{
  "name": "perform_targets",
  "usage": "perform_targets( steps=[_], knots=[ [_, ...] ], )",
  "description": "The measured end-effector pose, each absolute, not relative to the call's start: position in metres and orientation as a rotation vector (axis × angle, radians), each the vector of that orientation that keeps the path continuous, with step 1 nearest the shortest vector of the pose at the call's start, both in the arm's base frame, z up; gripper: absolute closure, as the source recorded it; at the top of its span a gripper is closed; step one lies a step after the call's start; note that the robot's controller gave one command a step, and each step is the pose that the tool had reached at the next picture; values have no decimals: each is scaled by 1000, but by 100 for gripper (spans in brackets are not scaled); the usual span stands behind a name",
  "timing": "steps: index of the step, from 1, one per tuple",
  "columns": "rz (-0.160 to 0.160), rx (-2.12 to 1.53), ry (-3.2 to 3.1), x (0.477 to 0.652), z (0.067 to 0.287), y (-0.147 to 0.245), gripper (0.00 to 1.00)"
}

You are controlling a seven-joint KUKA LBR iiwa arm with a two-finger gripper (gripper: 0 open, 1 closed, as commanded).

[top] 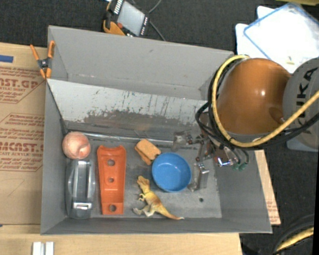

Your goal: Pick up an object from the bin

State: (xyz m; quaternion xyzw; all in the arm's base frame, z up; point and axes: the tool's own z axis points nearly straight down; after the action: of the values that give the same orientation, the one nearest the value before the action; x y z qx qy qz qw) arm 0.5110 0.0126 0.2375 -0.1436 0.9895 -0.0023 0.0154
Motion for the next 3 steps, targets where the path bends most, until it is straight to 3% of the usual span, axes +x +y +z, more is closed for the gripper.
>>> perform_targets(
  steps=[1,2,3],
  knots=[
    [-3,-464,3082,508,209,21,0],
    [-6,-385,3081,552,282,-24,0],
    [-2,-559,3068,521,189,1,0]
  ],
)
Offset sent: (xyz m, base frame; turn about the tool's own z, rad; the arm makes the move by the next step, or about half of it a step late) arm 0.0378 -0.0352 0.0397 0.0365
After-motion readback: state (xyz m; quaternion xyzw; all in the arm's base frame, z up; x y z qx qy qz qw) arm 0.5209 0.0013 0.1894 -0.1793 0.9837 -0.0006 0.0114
